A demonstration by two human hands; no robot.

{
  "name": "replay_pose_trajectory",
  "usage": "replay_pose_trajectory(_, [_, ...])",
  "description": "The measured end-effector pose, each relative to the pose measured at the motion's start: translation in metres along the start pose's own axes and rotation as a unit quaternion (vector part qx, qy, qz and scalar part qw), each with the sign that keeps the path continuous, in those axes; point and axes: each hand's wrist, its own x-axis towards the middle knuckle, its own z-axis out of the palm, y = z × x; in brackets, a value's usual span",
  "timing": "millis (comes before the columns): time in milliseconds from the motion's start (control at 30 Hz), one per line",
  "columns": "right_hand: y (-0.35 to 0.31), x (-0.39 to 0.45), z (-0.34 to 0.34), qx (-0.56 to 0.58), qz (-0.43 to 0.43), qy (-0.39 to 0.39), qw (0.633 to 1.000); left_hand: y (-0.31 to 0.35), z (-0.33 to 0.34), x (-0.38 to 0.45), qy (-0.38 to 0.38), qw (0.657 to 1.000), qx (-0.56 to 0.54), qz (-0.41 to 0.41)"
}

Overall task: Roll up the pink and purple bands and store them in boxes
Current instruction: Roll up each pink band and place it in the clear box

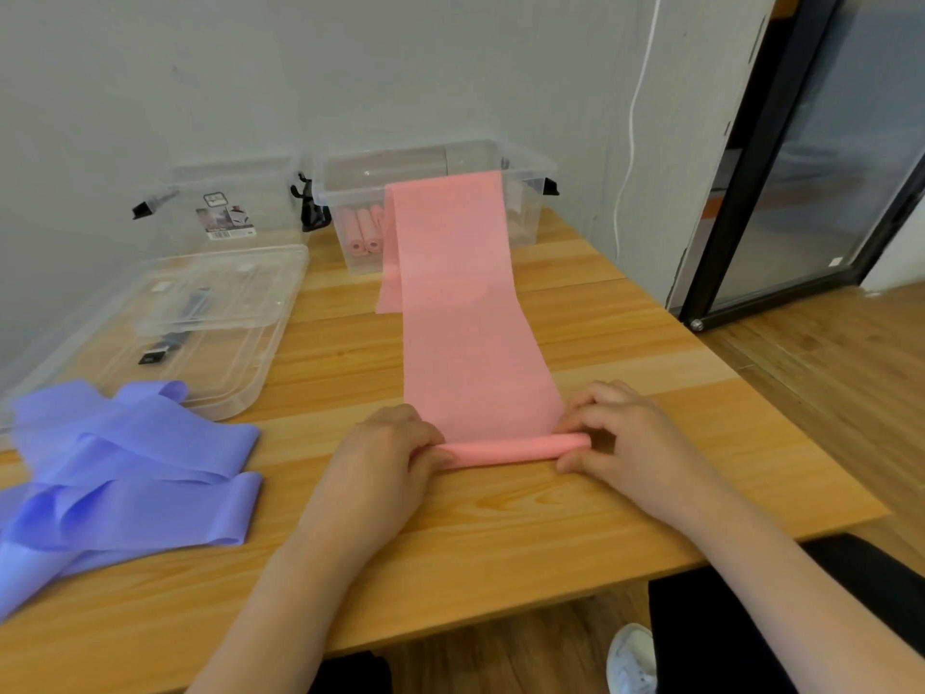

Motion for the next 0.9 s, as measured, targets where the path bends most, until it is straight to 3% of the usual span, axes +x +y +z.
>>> replay_pose_trajectory(233, [0.0002, -0.0011, -0.0006, 0.035, 0.027, 0.048, 0.998, 0.0041, -0.0005, -0.0007, -0.024, 0.999, -0.029, -0.03])
replay_pose_trajectory(300, [-0.0016, -0.0016, -0.0015, 0.025, 0.012, 0.029, 0.999, 0.0052, -0.0023, -0.0012, -0.012, 0.999, -0.026, -0.042])
replay_pose_trajectory(400, [-0.0024, -0.0009, -0.0004, -0.002, -0.006, 0.009, 1.0, 0.0049, -0.0033, -0.0013, 0.0, 1.0, -0.008, -0.023])
replay_pose_trajectory(533, [-0.0008, -0.0002, 0.0005, -0.003, -0.013, 0.047, 0.999, 0.0026, -0.0006, -0.0004, -0.001, 1.0, -0.007, 0.018])
replay_pose_trajectory(633, [-0.0002, 0.0001, 0.0023, -0.006, -0.007, 0.053, 0.999, 0.0063, -0.0021, -0.0001, -0.019, 0.999, -0.024, -0.008])
replay_pose_trajectory(767, [-0.0005, -0.0008, 0.0008, -0.009, -0.001, 0.009, 1.0, 0.0063, -0.0034, -0.0011, -0.022, 0.998, -0.029, -0.044])
replay_pose_trajectory(900, [-0.0011, -0.0011, 0.0013, -0.027, -0.013, 0.007, 1.0, 0.0067, -0.0039, -0.0006, 0.011, 1.0, -0.016, -0.018])
